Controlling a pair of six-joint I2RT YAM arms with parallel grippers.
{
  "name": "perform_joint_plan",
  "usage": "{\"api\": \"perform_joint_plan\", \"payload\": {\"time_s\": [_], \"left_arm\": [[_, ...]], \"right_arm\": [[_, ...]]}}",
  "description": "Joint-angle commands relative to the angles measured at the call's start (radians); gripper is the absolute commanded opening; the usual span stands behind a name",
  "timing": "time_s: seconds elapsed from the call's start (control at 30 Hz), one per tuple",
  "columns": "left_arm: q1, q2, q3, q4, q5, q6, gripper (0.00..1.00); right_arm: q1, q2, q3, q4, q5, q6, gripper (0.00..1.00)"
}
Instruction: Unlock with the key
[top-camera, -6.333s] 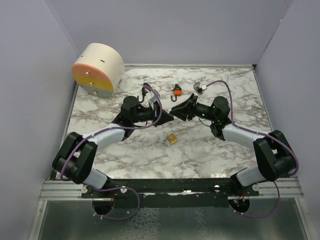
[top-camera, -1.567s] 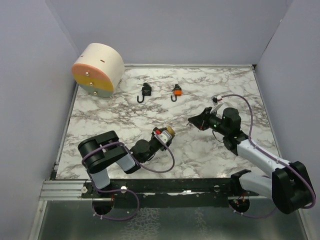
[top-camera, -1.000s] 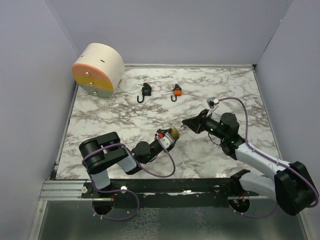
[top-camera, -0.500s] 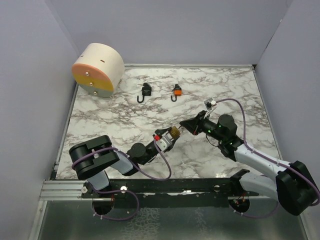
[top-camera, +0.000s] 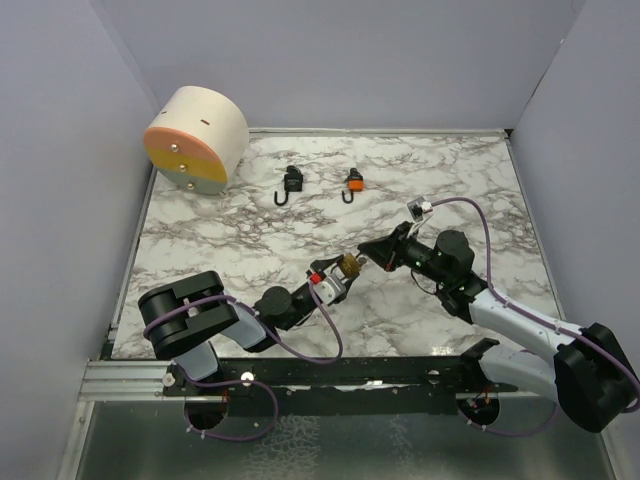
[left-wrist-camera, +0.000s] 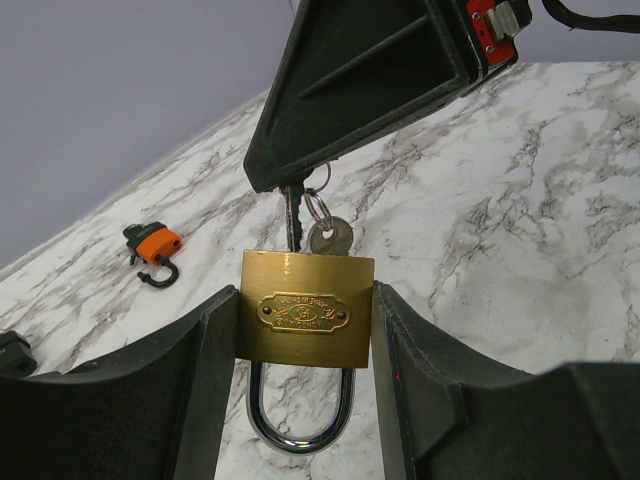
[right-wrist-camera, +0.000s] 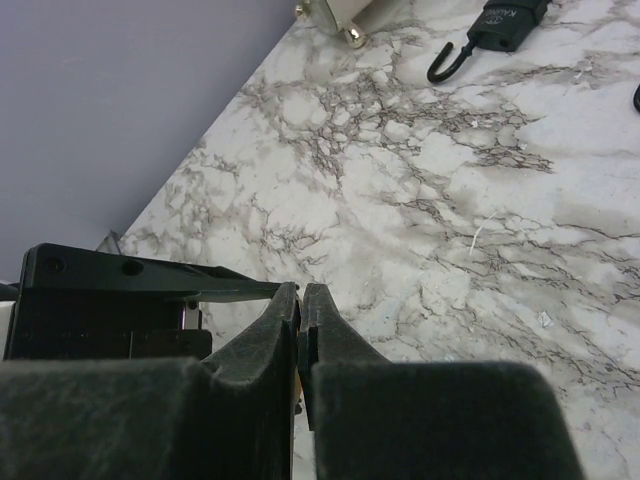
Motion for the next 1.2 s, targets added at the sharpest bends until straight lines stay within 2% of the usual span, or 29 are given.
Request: {"api": "perform_joint_plan", "payload": {"time_s": [0.0, 0.73, 1.17], "left_arm": [[-0.008, -0.010, 0.016, 0.245, 0.010, 0.021, 0.00], [-0.008, -0.033, 0.050, 0.245, -0.017, 0.027, 0.00], [-0.008, -0.026, 0.155, 0.245, -0.013, 0.073, 0.00]], "right_arm": [[0.012, -0.019, -0.013, 0.039, 0.017, 0.006, 0.01], [0.019, -0.041, -0.061, 0.075, 0.008, 0.053, 0.01], [0.020, 0.030, -0.077, 0.162, -0.023, 0.145, 0.01]]}}
